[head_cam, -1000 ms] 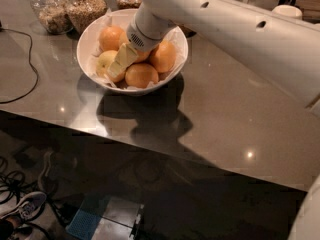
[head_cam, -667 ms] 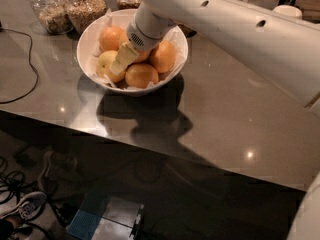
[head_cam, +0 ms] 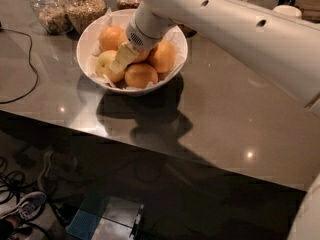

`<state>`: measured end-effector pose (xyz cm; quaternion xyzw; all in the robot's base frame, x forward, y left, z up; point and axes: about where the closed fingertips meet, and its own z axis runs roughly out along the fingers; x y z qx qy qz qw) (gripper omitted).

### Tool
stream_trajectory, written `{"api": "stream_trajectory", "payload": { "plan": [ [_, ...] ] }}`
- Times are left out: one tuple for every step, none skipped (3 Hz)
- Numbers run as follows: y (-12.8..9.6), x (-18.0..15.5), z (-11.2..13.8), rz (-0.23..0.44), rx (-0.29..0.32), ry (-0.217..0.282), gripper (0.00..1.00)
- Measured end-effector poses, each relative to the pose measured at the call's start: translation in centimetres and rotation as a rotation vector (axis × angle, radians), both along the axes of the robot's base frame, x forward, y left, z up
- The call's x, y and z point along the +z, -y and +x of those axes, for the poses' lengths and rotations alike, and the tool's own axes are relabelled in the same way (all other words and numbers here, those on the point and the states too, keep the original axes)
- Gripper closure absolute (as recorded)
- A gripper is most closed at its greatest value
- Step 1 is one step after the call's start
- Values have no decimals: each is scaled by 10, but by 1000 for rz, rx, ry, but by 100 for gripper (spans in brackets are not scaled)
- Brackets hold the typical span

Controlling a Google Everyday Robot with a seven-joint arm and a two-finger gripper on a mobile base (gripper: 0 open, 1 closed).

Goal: Pick orange from white bowl

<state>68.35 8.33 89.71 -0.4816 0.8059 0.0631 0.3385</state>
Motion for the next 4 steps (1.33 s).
{"api": "stream_trajectory", "payload": {
  "plan": [
    [0,4,-1,0,0,0,89],
    [26,27,-15,58,1,21,100],
    [67,54,-34,122,-37,56,100],
    [93,69,-48,156,-64,77,100]
  ]
}}
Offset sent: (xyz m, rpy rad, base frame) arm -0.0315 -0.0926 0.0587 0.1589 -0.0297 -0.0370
